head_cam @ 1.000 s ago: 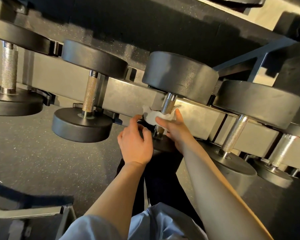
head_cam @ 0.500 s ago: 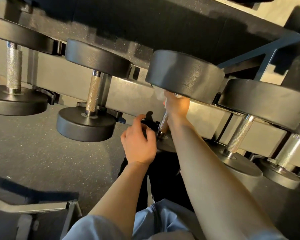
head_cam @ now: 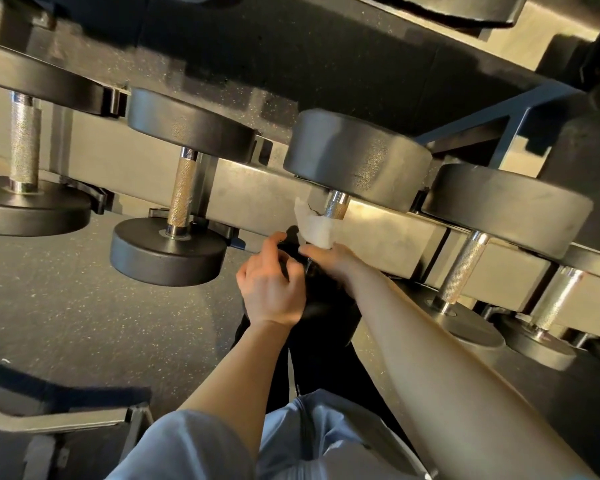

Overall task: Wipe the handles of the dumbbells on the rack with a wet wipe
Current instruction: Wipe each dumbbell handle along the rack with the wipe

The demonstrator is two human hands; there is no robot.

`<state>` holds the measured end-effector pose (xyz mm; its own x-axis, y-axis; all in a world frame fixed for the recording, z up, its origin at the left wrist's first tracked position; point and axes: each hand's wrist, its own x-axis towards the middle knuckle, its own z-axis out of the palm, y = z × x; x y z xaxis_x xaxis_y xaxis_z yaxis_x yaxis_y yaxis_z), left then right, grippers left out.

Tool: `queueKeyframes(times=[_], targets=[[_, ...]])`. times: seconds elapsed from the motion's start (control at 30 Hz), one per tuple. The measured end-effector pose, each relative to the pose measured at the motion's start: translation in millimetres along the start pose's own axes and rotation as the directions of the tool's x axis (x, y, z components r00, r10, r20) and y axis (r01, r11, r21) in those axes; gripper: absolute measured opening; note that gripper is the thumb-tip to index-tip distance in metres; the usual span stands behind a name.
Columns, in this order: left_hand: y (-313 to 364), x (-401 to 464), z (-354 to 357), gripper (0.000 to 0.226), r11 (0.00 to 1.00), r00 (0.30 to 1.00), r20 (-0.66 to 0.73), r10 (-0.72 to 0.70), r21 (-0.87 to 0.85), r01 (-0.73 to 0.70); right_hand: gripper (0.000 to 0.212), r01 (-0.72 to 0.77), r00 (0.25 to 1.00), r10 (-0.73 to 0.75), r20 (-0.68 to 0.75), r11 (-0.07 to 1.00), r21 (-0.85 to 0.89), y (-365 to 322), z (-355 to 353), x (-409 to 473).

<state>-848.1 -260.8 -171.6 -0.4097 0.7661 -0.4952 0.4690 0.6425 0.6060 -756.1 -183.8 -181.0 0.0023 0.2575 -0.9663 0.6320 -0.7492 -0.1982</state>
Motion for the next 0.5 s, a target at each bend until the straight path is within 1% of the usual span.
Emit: queueKeyframes(times=[0.1, 0.17, 0.2, 0.23, 0.3, 0.33, 0.37, 0.43, 0.5], targets=[[0.5, 1.2, -0.3, 0.050, 1.000, 0.999, 0.040, -0.011, 0.012, 0.011, 0.041, 0.097, 0.992, -0.079, 0.096, 0.974, -0.203, 7.8, -3.1, -6.7], [1.3, 1.4, -0.8, 0.047, 1.000, 1.000, 0.029, -0.002, 0.008, 0.001, 0.035, 0.156, 0.977, -0.117, 0.177, 0.963, -0.222, 11.4, -5.9, -10.4], [1.5, 1.0, -0.7, 0.047, 1.000, 1.000, 0.023, 0.001, 0.004, -0.001, 0.036, 0.180, 0.969, -0.134, 0.210, 0.959, -0.217, 12.7, -6.5, -14.5], [1.6, 0.6, -0.7, 0.047, 1.000, 1.000, 0.019, 0.001, 0.003, -0.001, 0.042, 0.190, 0.965, -0.141, 0.223, 0.957, -0.219, 14.1, -6.5, -17.7], [1.5, 0.2, -1.0, 0.047, 1.000, 1.000, 0.018, 0.007, 0.006, -0.007, 0.061, 0.163, 0.967, -0.111, 0.229, 0.961, -0.225, 18.6, -6.8, -23.4], [2.2, -0.1, -1.4, 0.048, 1.000, 1.000, 0.019, 0.011, 0.007, -0.012, 0.062, 0.136, 0.965, -0.089, 0.245, 0.974, -0.182, 20.6, -9.0, -24.1], [3.0, -0.3, -1.6, 0.048, 1.000, 1.000, 0.018, 0.015, 0.010, -0.015, 0.059, 0.097, 0.966, -0.067, 0.248, 0.989, -0.112, 21.5, -12.1, -24.7], [4.0, -0.9, -1.8, 0.049, 1.000, 1.000, 0.009, 0.015, 0.014, -0.015, 0.049, 0.071, 0.972, -0.056, 0.227, 0.996, -0.059, 22.8, -17.8, -26.7], [3.8, -1.0, -1.2, 0.048, 1.000, 1.000, -0.001, 0.013, 0.012, -0.013, 0.044, 0.138, 0.978, -0.102, 0.182, 0.971, -0.196, 22.8, -14.3, -18.9]])
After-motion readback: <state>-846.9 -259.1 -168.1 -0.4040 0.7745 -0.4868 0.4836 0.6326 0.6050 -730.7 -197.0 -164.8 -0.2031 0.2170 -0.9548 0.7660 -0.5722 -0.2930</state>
